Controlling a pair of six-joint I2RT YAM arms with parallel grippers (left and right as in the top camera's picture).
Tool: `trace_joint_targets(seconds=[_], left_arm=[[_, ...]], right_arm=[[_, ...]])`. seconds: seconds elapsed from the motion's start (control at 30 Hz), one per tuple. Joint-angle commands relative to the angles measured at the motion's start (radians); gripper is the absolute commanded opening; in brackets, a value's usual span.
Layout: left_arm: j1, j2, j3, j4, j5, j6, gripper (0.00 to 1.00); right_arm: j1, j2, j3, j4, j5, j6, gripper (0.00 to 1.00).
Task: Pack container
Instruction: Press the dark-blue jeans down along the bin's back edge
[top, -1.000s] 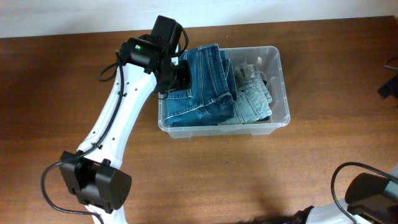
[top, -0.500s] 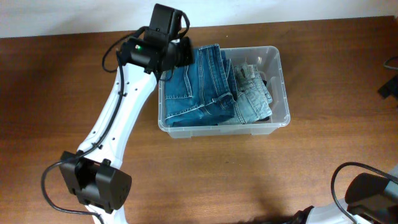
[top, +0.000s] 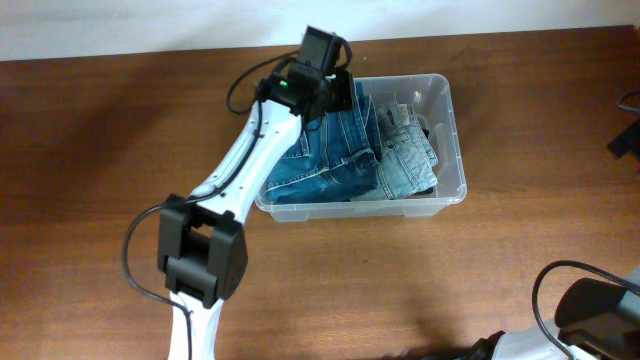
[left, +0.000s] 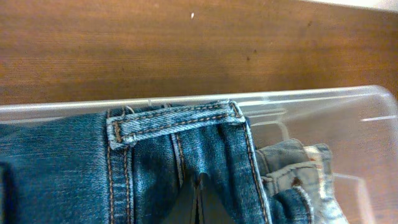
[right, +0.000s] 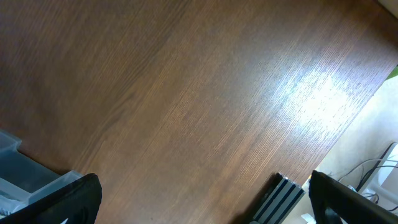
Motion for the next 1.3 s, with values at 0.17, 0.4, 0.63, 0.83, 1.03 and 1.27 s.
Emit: trace_joint_targets(seconds=[0.17,0.4,0.63,0.83,1.03,1.27], left_arm=[[-0.011,0.111,0.007,-0.026,0.025,0.002,0.01],[-0.013,0.127,0.007,-0.056,0.066,0.007,0.01],[-0.02,0.127,0.007,-0.159,0.125,0.014,0.01],[-0.043,0.127,0.007,-0.198,0.124,0.026,0.01],[-0.057,0.127,0.007,-0.193,0.038,0.04,0.01],[-0.056,0.125,0.015,-0.175,-0.008,0.101,0.01]], right_arm=[[-0.002,0.004,-0.003,0.003,0.005,0.013,0.98],[-0.002,0.004,-0.003,0.003,0.005,0.013,0.98],[-0.002,0.004,-0.003,0.003,0.005,0.013,0.98],[-0.002,0.004,-0.003,0.003,0.005,0.013,0.98],[-0.002,0.004,-0.003,0.003,0.005,0.013,0.99],[-0.002,0.004,-0.003,0.003,0.005,0.013,0.98]])
